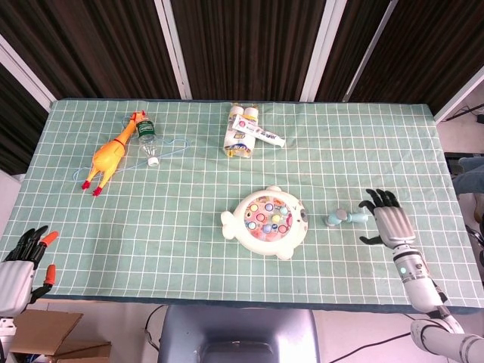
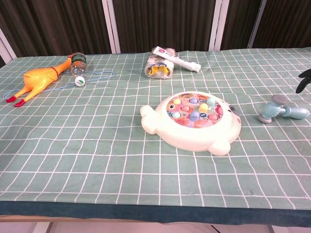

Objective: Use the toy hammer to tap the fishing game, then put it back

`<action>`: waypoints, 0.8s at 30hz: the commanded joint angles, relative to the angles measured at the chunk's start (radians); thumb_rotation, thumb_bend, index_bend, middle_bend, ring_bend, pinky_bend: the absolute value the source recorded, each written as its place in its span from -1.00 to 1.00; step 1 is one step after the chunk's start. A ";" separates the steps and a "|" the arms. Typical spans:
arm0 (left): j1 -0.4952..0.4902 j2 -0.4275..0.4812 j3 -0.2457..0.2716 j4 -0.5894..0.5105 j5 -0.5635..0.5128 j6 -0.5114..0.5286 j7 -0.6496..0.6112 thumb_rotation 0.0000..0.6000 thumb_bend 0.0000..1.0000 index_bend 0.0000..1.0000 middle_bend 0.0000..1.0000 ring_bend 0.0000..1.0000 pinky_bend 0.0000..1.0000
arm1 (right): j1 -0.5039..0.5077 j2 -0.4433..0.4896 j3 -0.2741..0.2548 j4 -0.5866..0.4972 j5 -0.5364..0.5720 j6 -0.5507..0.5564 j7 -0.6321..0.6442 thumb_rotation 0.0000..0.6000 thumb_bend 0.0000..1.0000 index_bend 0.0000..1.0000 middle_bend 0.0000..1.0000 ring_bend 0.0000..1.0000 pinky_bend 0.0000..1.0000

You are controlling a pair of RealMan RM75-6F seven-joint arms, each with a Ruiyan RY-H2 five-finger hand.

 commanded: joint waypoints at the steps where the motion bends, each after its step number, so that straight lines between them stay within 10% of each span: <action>1: -0.001 0.000 0.000 0.000 0.000 -0.002 0.001 1.00 0.09 -0.67 -0.91 -0.94 -0.36 | 0.020 -0.029 0.004 0.036 0.007 -0.017 0.002 1.00 -0.44 -0.12 -0.57 -0.89 -1.00; 24: -0.006 -0.004 -0.002 0.000 -0.022 -0.022 0.010 1.00 0.09 -0.67 -0.91 -0.94 -0.36 | 0.093 -0.205 -0.010 0.296 -0.029 -0.050 0.083 1.00 -0.16 0.07 -0.38 -0.69 -0.75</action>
